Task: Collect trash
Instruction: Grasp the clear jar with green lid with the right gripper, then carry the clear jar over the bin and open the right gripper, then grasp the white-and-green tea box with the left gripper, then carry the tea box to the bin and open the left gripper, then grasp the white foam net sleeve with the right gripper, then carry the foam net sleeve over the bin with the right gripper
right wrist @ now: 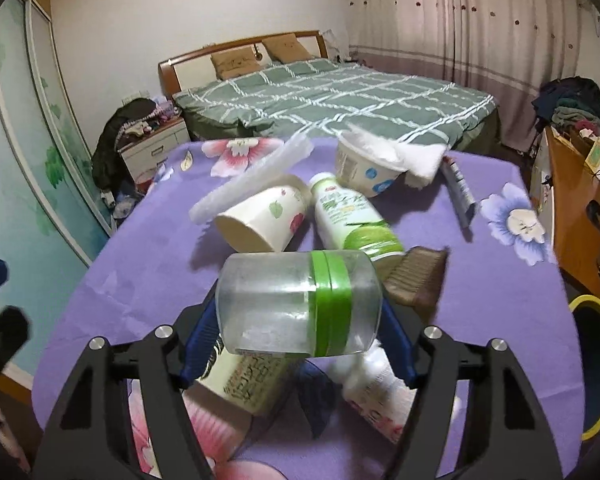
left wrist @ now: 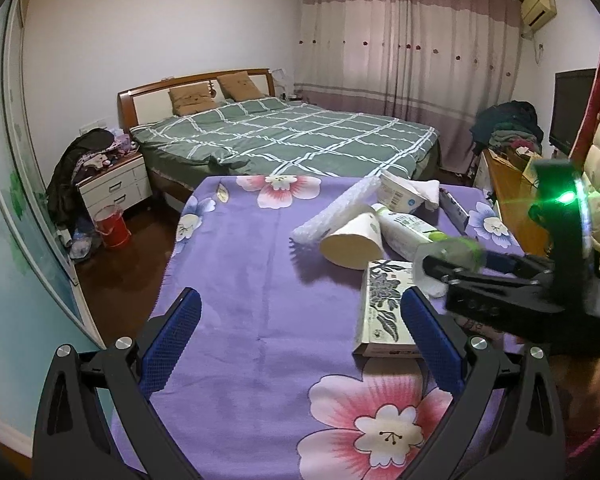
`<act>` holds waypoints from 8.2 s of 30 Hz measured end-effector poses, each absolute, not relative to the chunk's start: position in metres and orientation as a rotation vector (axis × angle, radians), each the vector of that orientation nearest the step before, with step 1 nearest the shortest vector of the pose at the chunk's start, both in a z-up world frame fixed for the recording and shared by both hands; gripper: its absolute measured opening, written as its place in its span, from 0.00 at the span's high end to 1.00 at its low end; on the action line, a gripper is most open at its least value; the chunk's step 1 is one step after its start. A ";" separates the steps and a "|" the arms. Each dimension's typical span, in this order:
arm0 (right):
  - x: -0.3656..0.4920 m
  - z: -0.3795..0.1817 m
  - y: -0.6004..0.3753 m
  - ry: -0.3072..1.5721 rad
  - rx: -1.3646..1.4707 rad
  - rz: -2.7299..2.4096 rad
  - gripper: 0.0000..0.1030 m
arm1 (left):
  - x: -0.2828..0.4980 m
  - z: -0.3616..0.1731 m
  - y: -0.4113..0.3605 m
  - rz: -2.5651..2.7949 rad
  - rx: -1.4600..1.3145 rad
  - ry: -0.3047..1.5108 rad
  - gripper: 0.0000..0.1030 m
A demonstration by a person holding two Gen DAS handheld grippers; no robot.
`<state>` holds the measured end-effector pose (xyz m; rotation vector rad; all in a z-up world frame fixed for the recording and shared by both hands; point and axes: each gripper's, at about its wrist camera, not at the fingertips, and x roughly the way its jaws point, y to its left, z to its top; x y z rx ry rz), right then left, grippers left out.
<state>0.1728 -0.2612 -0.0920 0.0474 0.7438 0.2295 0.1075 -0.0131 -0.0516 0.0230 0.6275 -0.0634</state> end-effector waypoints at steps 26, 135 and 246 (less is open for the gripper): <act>0.118 -0.151 -0.565 0.830 0.240 -0.418 0.35 | 0.136 -0.090 -0.094 -0.214 0.095 0.739 0.05; -0.006 -0.139 -0.628 0.785 0.276 -0.527 0.28 | 0.167 -0.061 -0.460 -0.835 0.305 0.794 0.08; 0.127 -0.130 -0.613 0.771 0.250 -0.455 0.85 | 0.142 -0.088 -0.166 -0.400 0.193 0.769 0.05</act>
